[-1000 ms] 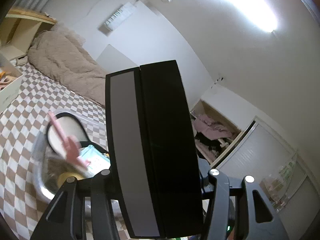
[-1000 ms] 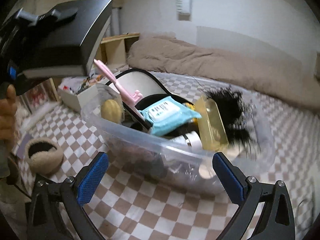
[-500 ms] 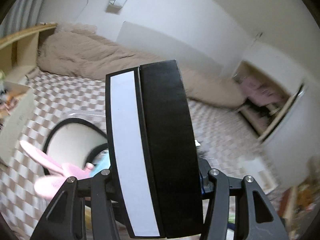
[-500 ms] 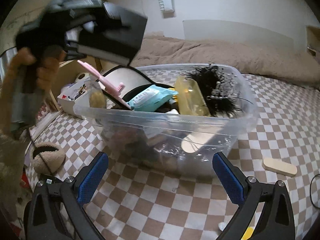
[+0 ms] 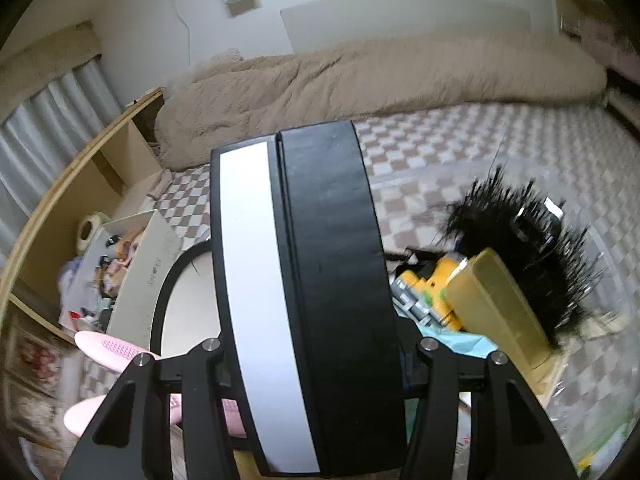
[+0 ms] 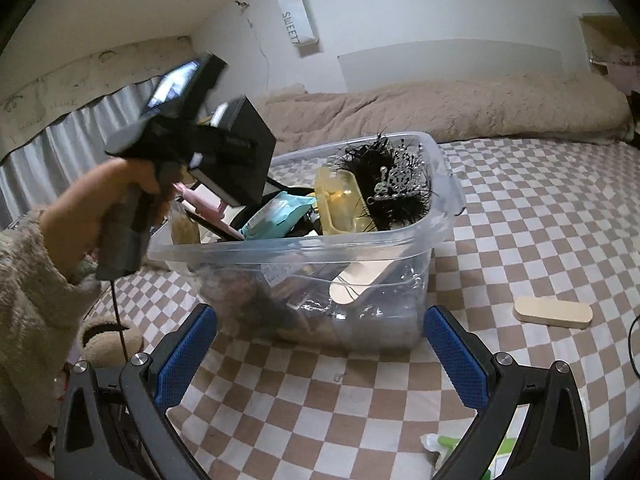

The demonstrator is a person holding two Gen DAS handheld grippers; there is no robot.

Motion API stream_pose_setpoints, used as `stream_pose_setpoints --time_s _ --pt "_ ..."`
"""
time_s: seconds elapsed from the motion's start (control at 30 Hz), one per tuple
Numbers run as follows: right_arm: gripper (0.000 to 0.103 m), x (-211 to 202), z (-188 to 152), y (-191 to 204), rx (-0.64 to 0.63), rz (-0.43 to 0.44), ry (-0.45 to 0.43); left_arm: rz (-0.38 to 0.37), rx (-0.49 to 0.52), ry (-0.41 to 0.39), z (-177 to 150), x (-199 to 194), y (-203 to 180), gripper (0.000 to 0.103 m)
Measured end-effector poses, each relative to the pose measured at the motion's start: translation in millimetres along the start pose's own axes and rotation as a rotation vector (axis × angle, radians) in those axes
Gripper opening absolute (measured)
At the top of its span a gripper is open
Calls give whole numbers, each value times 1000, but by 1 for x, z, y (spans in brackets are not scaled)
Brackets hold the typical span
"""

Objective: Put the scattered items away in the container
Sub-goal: 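Lower the CHANEL box into the clear box and open the left gripper, then withdraw the open left tool up from the clear box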

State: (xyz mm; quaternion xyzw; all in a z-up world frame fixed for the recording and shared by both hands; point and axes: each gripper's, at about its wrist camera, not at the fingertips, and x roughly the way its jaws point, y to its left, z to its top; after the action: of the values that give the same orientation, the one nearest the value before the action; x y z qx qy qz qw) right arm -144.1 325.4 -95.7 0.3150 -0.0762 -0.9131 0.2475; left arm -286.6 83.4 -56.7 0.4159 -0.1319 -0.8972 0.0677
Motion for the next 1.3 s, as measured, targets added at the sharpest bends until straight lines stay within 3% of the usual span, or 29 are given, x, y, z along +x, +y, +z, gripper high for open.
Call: stream_pose_setpoints --time_s 0.17,0.23,0.3,0.33,0.4,0.6,0.7,0.8,0.87,1.17,1.3 --pt "103 -7 0 -7 17 11 -12 101 71 10 3 9 -12 53" --pt "103 -9 -1 -9 20 8 -15 46 41 30 7 10 -8 54" --pt "103 -10 -1 -11 24 10 -19 -42 -23 54 10 5 -1 74" --pt "103 -10 -1 -12 27 13 -19 -80 -58 56 13 3 4 77" --pt "103 -11 -1 -13 31 14 -21 -103 -74 43 13 -6 2 78" --pt "103 -13 -2 -12 28 24 -24 -44 16 7 13 -19 -12 78" --pt "103 -12 -2 -12 28 27 -24 -81 38 -19 14 -25 -15 78" --pt "103 -12 -2 -12 28 27 -22 -166 -5 -41 20 -34 -6 84" --pt "103 -13 -2 -14 31 28 -23 -177 -15 -57 22 -38 -1 85" --pt "103 -15 -2 -18 48 30 -25 -70 134 -39 12 -32 -7 85" --pt "103 -14 -3 -17 49 32 -21 45 176 -11 6 -18 -9 85"
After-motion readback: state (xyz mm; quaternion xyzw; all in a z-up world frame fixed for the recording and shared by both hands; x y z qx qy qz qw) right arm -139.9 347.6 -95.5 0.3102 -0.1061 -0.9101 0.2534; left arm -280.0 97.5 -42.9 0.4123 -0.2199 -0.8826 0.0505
